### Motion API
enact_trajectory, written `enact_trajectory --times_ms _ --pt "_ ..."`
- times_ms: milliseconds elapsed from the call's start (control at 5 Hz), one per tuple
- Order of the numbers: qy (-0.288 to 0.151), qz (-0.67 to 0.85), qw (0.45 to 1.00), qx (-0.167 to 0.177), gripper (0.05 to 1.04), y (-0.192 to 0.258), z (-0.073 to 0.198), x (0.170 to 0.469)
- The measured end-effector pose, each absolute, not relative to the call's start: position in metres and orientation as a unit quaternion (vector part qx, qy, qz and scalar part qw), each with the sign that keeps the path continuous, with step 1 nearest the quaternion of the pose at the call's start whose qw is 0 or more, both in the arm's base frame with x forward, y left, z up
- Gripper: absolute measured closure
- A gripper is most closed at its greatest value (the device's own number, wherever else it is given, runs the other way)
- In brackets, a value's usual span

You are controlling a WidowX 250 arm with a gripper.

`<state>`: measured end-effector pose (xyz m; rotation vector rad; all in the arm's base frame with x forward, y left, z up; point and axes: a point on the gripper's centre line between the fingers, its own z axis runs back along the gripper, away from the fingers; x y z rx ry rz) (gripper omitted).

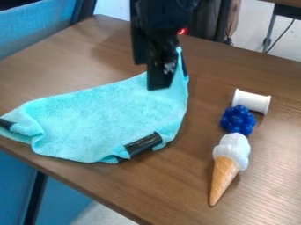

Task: Unfold the cloth from bottom right to top left

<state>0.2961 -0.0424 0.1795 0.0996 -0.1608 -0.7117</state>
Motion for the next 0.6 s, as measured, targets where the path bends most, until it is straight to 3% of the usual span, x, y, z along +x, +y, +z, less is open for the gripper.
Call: enact_trajectory --times_ms 400,600 --pt "-0.082 -0.392 0.909 0.117 0.083 -0.066 0.161 0.289" --pt "-0.074 -0.406 0.902 0.129 0.083 -0.070 0.152 0.283"
